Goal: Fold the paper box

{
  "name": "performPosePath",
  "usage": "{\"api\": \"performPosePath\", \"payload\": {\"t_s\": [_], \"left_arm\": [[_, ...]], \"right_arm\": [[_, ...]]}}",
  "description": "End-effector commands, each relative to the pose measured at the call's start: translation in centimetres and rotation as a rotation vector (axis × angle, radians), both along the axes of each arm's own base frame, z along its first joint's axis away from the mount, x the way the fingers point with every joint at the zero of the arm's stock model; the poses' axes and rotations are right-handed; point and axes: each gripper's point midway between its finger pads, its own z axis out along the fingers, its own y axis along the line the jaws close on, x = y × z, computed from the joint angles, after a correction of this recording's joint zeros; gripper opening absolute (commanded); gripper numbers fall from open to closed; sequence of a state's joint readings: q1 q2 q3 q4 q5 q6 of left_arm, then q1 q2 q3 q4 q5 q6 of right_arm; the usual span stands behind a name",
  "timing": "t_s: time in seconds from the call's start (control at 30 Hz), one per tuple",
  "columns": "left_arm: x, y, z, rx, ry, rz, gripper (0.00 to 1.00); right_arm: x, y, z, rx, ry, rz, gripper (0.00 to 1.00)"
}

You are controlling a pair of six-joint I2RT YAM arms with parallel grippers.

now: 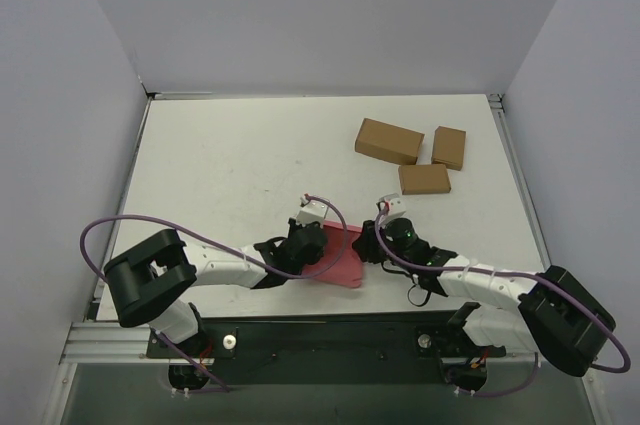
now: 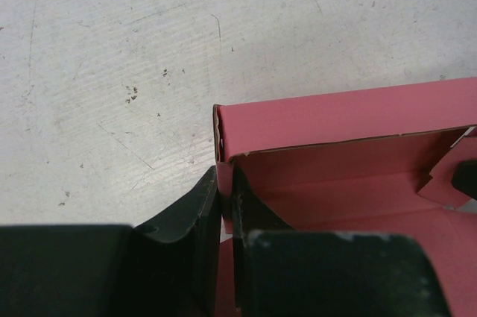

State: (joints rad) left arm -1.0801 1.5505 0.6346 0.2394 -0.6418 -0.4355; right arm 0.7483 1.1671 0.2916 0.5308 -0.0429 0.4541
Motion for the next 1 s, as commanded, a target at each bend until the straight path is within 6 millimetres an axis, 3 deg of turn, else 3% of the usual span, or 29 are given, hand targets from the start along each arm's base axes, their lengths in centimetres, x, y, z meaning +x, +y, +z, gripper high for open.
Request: {"api": "performPosePath", "payload": {"t_s": [0.0, 0.17, 0.37, 0.77, 0.97], "left_arm": [[-0.2, -1.9, 1.4, -0.043, -0.026, -0.043, 0.0], [-0.3, -2.1, 1.6, -0.039, -0.031, -0.045, 0.0], [-0.3, -2.2, 2.0, -0.033, -0.039, -0.028, 0.0], [0.2, -1.5, 2.9, -0.01, -0.064, 0.013, 0.0], [0.5, -1.2, 2.8, 0.02, -0.067, 0.032, 0.0]], "right_arm": [[2.8, -0.3, 2.1, -0.008, -0.118, -0.106, 0.26], [3.1, -0.7, 1.6, -0.034, -0.108, -0.151, 0.19], [3.3, -2.4, 0.7, -0.149, -0.095, -0.25, 0.0], [3.3, -6.1, 0.7, -0.461, -0.13, -0.465, 0.0], [2.9, -6.9, 1.1, -0.562, -0.144, -0.574, 0.0]]}}
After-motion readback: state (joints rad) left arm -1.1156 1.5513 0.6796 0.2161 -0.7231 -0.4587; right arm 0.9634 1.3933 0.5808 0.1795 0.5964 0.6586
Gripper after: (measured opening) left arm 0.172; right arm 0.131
